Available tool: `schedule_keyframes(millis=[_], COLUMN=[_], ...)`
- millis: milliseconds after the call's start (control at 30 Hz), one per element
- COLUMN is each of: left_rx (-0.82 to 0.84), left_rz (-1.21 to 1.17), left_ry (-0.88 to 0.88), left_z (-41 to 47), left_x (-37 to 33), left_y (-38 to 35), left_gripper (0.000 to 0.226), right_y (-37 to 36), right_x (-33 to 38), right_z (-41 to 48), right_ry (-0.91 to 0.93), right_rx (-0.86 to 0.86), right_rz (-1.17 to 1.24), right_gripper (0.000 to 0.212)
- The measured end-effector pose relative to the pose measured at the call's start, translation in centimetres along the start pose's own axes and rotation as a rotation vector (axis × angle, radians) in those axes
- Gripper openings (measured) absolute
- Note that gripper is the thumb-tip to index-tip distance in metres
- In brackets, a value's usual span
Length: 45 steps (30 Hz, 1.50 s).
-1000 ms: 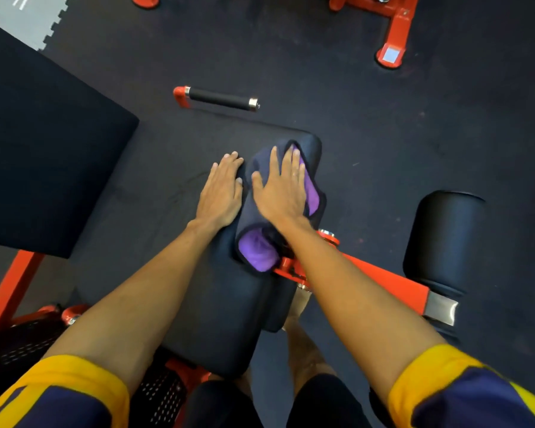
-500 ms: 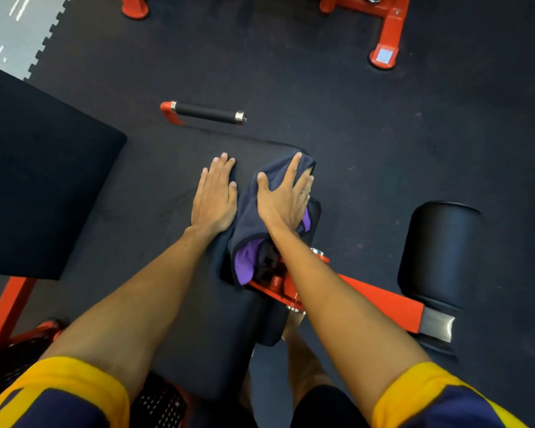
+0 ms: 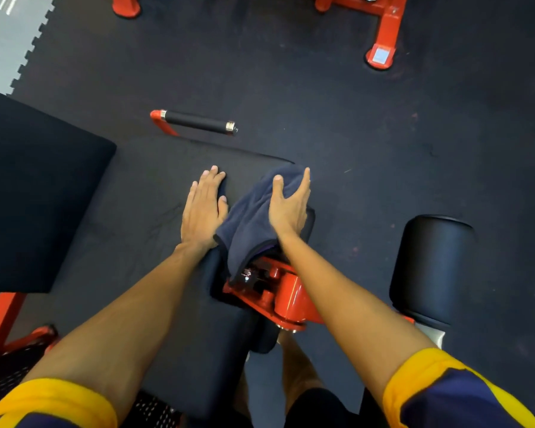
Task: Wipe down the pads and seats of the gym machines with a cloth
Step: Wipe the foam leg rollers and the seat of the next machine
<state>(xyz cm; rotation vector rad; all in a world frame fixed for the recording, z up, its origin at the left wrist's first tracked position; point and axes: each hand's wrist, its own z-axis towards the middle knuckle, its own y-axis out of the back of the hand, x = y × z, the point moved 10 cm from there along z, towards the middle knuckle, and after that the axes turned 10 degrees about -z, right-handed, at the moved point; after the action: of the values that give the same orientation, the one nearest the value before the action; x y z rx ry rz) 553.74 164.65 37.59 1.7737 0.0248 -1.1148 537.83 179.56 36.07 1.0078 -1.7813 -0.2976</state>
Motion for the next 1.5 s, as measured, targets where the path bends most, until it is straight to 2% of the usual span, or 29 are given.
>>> schedule_keyframes(millis=[100, 167, 233, 300, 333, 400, 500, 567, 633, 700, 733, 833, 900, 967, 1067, 1133, 1233, 1300, 1433, 1500], left_rx=[-0.011, -0.012, -0.009, -0.008, -0.006, -0.007, -0.020, -0.031, -0.036, -0.026, -0.009, 0.000, -0.001, 0.009, 0.002, 0.002, -0.013, -0.031, -0.035, -0.039], left_rz=[-0.018, -0.030, -0.031, -0.024, -0.021, -0.023, -0.044, -0.057, -0.085, -0.097, -0.096, -0.083, -0.063, -0.054, -0.057, -0.056, -0.023, -0.001, 0.048, 0.085], left_ry=[-0.025, -0.016, -0.013, -0.004, 0.002, 0.004, 0.011, 0.010, 0.008, 0.000, -0.002, -0.007, -0.007, -0.018, -0.020, -0.024, -0.032, -0.019, 0.000, 0.031], left_z=[0.0, -0.1, -0.3, -0.1, -0.2, -0.1, -0.2, -0.1, -0.1, -0.2, -0.3, -0.3, -0.2, 0.0, -0.1, 0.0, 0.1, -0.3, 0.0, 0.0], left_x=[-0.3, -0.2, -0.1, 0.0, 0.1, 0.0, 0.1, 0.0, 0.0, 0.2, 0.3, 0.5, 0.4, 0.1, -0.1, 0.0, 0.4, 0.6, 0.6, 0.9], left_y=[0.4, 0.3, 0.2, 0.3, 0.2, 0.3, 0.4, 0.3, 0.3, 0.0, 0.0, 0.2, 0.4, 0.4, 0.5, 0.3, 0.3, 0.1, 0.2, 0.3], left_gripper=[0.054, 0.054, 0.055, 0.055, 0.055, 0.055, 0.056, 0.056, 0.053, 0.052, 0.052, 0.051, 0.053, 0.053, 0.052, 0.052, 0.053, 0.054, 0.054, 0.056], right_y=[0.3, 0.2, 0.0, 0.3, 0.9, 1.4, -0.3, -0.3, 0.3, -0.1, -0.5, -1.7, -3.1, -3.6, -3.1, -3.0, -4.5, -5.8, -4.7, -3.1], right_x=[1.5, 2.7, 4.0, 4.5, 4.4, 3.5, 2.0, 2.8, 5.0, 6.8, 7.1, 7.0, 5.6, 4.0, 4.3, 6.1, 8.6, 8.9, 6.3, 5.1], right_z=[4.4, 5.5, 4.4, 2.6, 1.7, -0.1, -1.3, 0.1, 2.4, 4.4, 4.5, 1.0, -2.3, -4.1, -2.4, 0.0, 1.9, 0.5, -4.9, -4.6], right_ry=[0.057, 0.182, 0.384, 0.498, 0.495, 0.373, 0.136, 0.078, 0.095, 0.155, 0.197, 0.422, 0.609, 0.717, 0.713, 0.622, 0.508, 0.631, 1.067, 1.092], right_rx=[0.111, 0.208, 0.272, 0.241, 0.181, 0.111, 0.121, 0.026, -0.062, -0.043, -0.056, -0.136, -0.084, -0.006, 0.001, -0.035, 0.017, 0.030, 0.097, 0.107], right_rz=[0.009, -0.054, -0.182, -0.375, -0.443, -0.465, -0.361, -0.304, -0.348, -0.489, -0.551, -0.702, -0.770, -0.808, -0.844, -0.838, -0.840, -0.920, -0.989, -0.990], right_gripper=[0.059, 0.054, 0.056, 0.066, 0.070, 0.077, 0.094, 0.095, 0.075, 0.053, 0.049, 0.057, 0.064, 0.064, 0.066, 0.064, 0.058, 0.062, 0.062, 0.068])
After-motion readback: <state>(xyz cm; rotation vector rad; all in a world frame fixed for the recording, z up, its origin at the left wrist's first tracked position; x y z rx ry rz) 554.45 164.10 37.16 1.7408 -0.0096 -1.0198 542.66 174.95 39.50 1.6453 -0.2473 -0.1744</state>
